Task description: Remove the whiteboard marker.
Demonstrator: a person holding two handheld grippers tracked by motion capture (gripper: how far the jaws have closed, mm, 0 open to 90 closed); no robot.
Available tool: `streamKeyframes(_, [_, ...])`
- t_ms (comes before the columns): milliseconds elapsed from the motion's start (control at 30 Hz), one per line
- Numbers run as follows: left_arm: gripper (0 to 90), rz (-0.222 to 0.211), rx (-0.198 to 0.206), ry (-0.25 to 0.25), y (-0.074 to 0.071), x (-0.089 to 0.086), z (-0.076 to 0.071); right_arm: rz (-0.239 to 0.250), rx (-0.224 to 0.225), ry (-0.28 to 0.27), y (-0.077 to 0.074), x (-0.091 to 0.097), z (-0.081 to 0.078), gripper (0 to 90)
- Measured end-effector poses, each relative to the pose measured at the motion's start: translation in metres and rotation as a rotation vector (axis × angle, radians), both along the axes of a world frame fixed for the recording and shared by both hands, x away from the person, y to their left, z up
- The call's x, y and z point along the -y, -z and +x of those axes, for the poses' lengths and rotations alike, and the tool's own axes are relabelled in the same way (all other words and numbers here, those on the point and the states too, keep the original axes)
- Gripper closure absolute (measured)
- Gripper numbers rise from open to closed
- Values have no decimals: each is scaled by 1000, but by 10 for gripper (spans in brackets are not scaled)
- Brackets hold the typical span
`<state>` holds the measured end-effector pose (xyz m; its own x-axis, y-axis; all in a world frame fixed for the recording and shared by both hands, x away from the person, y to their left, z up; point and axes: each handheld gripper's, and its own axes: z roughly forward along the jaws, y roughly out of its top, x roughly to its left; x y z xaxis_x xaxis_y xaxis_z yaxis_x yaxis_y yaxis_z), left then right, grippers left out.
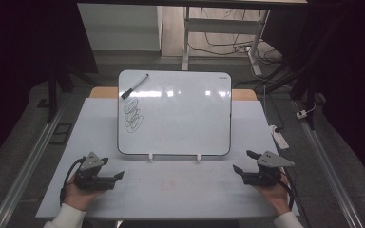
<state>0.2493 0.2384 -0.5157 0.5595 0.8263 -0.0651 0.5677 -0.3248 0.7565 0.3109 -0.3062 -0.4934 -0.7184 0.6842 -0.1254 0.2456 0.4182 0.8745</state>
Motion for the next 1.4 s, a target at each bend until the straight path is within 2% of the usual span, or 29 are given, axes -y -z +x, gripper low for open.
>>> streamKeyframes(200, [184,18,1,0,0,0,0,6,-9,3,2,0,0,211])
streamKeyframes(433, [183,31,21,-1,-6,3,-1,-2,-8,4,4,-1,0,222])
streamKeyframes(633, [190,50,48,13,-25,7,8,-2,-10,-6,3,-4,-1,231])
streamKeyframes(667, [194,61,59,21,-35,9,14,-1,-12,-6,3,-5,-1,232])
streamKeyframes(867, [211,83,101,31,-70,22,47,-5,-23,-10,4,-7,0,242])
streamKeyframes(900, [216,83,101,31,-70,22,47,-5,-28,-8,5,-8,0,242])
streamKeyframes(967, [226,85,109,25,-78,25,60,-11,-33,-12,6,-9,1,242])
streamKeyframes(1033, [237,97,117,15,-86,28,74,-12,-38,-12,7,-10,1,242])
streamKeyframes(1067, [243,99,126,4,-94,30,88,-13,-43,-12,7,-10,1,242])
streamKeyframes(1167, [269,99,146,0,-107,35,107,-14,-46,-12,8,-10,2,242])
streamKeyframes(1367, [309,155,208,-14,-131,49,141,-15,-60,-16,11,-12,3,242])
streamKeyframes(1400, [317,155,208,-14,-131,49,141,-14,-64,-17,11,-12,3,242])
